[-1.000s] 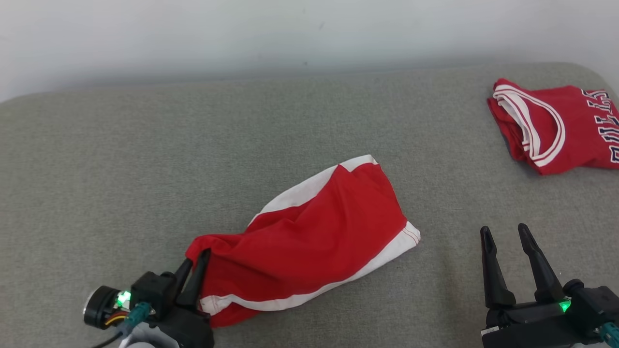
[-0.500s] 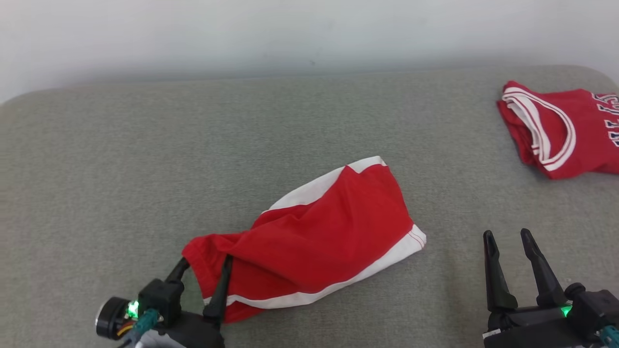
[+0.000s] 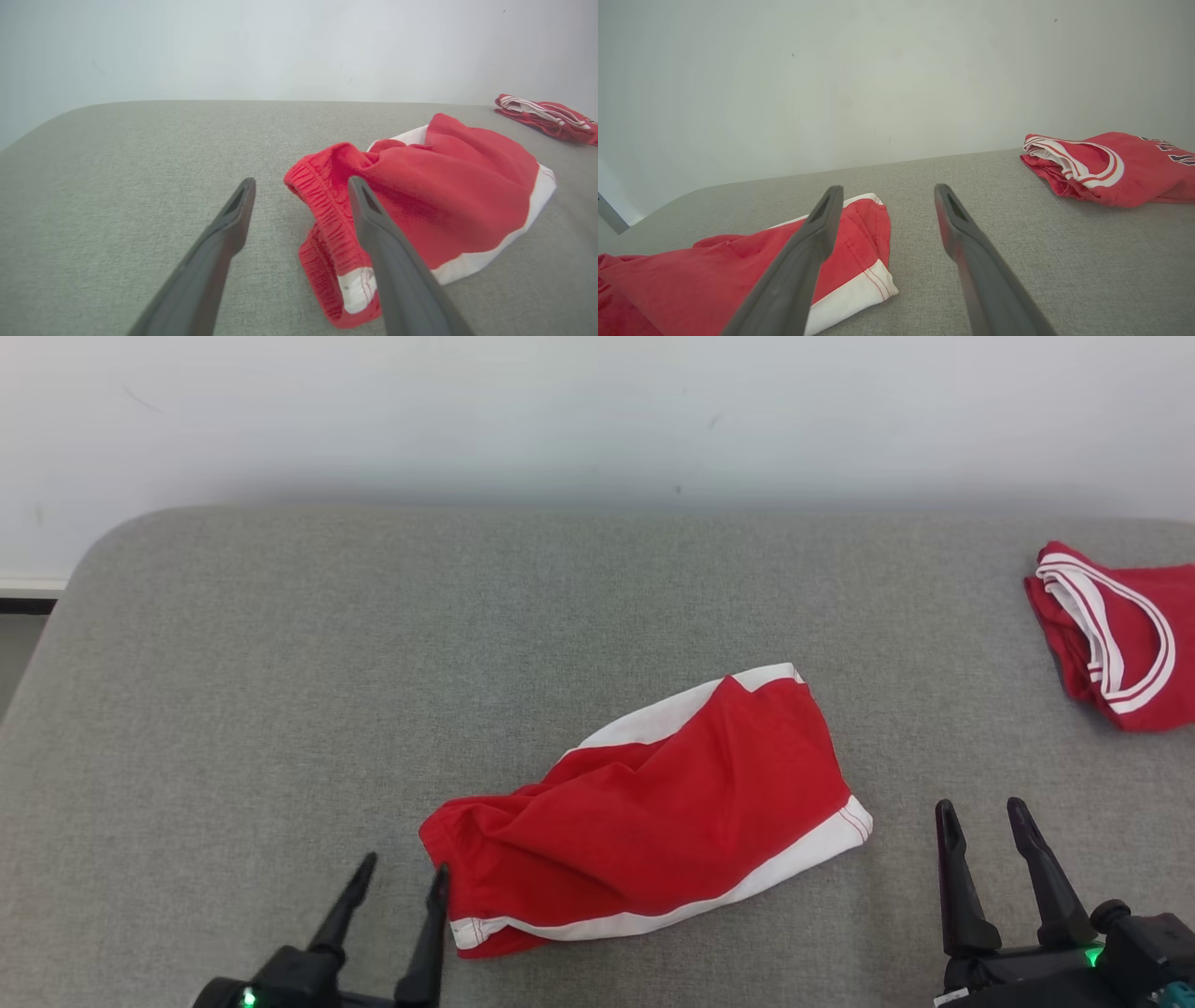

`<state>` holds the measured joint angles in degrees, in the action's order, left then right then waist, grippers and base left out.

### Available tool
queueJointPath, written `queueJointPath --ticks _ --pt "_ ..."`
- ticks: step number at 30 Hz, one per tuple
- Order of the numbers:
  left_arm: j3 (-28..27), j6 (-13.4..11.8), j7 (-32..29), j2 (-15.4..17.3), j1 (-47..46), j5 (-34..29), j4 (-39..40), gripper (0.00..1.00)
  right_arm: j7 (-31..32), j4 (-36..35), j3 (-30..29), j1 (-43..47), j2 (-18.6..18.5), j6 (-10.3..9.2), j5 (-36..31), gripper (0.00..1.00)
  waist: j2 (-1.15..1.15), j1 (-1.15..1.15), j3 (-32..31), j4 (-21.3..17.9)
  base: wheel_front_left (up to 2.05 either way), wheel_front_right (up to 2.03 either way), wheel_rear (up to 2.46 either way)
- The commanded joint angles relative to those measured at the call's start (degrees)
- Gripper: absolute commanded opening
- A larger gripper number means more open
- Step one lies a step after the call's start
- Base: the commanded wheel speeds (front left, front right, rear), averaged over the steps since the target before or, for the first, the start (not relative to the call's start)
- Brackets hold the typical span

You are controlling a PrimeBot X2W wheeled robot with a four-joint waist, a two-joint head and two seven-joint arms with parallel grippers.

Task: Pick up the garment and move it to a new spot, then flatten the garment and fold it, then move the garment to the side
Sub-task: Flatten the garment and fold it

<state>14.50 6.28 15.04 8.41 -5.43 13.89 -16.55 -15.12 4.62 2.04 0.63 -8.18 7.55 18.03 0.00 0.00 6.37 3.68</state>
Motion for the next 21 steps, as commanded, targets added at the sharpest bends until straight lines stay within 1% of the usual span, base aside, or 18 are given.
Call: queueJointPath --ticks 1,3,4,9,21 --pt "-1.64 -0.71 0.18 -0.21 1.58 -0.52 2.78 1.0 0.0 0.02 -0.17 0.85 0.12 -0.17 0.01 1.0 0.0 0.0 -1.1 0.72 0.0 0.0 0.0" --pt "-3.24 -1.17 0.18 -0.22 2.88 -1.0 5.2 1.0 0.0 -0.05 -0.27 1.11 -0.06 -0.17 0.28 1.0 0.0 0.0 -1.65 0.83 0.0 0.0 0.0" --pt "-5.36 -1.71 0.18 -0.33 3.86 -1.29 7.87 1.0 0.0 -0.19 -0.32 1.43 -0.25 -0.17 0.43 1.0 0.0 0.0 -2.25 0.79 0.0 0.0 0.0" --pt "-9.77 -2.58 0.18 -0.65 6.62 -2.79 12.05 1.0 0.0 -0.44 0.03 2.37 -0.92 -0.17 0.47 1.0 0.0 0.0 -3.87 0.23 0.0 0.0 0.0" --pt "-15.98 -3.54 0.18 -1.29 11.66 -4.47 14.36 1.0 0.0 -2.3 1.49 7.17 -4.07 -0.17 0.35 1.0 0.0 0.0 -7.26 -1.69 0.0 0.0 0.0"
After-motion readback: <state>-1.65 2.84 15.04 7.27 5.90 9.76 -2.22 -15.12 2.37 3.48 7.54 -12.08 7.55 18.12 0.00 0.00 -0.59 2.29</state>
